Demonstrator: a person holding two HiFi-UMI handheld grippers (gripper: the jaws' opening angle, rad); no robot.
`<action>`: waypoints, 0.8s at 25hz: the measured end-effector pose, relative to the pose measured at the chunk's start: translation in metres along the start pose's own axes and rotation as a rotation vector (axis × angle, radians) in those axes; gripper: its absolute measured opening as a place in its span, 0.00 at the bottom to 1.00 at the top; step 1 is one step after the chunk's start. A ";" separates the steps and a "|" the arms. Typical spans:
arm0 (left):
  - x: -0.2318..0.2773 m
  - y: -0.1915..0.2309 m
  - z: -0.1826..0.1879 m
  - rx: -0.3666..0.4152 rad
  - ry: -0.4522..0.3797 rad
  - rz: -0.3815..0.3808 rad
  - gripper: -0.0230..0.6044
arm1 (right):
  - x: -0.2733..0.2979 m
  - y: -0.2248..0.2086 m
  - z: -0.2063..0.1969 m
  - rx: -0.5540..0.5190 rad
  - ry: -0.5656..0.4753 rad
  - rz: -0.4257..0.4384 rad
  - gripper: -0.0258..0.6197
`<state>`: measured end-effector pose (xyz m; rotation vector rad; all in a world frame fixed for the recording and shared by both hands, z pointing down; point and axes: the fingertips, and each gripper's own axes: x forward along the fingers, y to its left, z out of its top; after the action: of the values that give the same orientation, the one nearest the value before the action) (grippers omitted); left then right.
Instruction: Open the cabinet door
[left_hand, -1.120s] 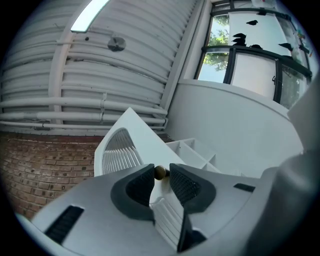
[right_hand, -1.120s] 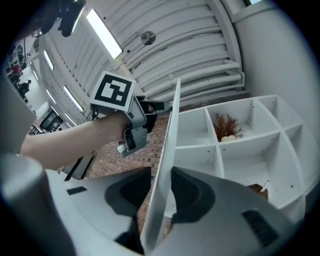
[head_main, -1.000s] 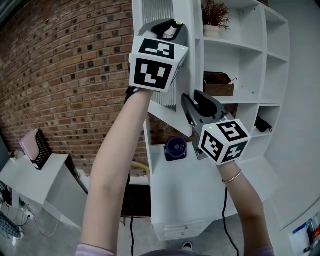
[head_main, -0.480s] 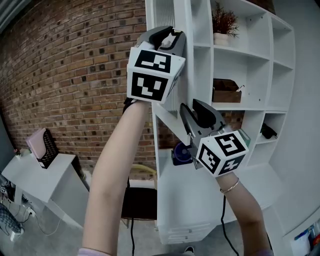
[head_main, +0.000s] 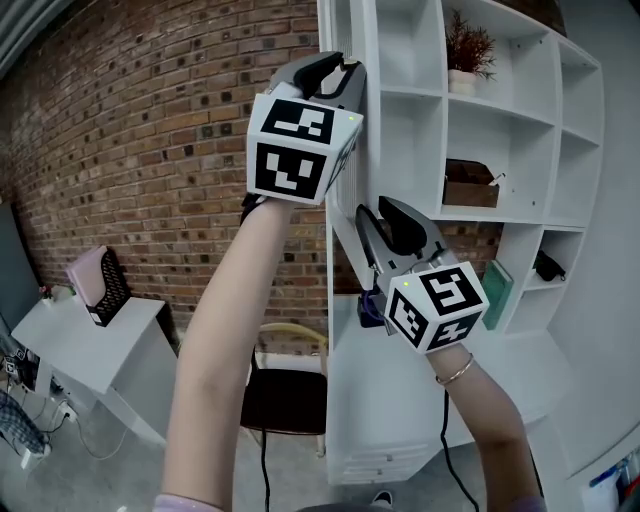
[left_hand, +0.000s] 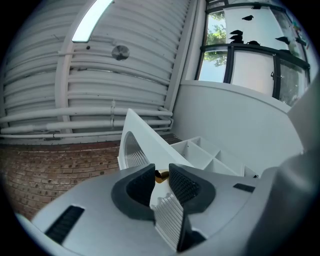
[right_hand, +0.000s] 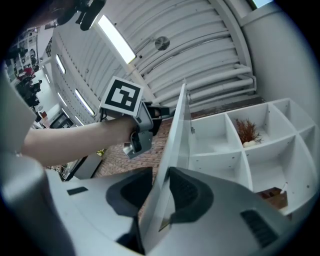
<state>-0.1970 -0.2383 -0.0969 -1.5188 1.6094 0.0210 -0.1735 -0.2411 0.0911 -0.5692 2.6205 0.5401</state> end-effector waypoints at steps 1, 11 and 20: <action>-0.002 0.002 -0.001 0.003 0.003 0.001 0.17 | 0.002 0.003 0.000 0.000 -0.003 0.003 0.19; -0.028 0.034 -0.007 0.022 0.026 0.048 0.12 | 0.022 0.040 0.000 0.031 -0.013 0.066 0.20; -0.057 0.052 -0.016 0.084 0.057 0.084 0.10 | 0.032 0.062 -0.007 0.044 -0.024 0.078 0.20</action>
<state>-0.2574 -0.1890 -0.0814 -1.3988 1.6977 -0.0432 -0.2312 -0.2021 0.1000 -0.4454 2.6341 0.5084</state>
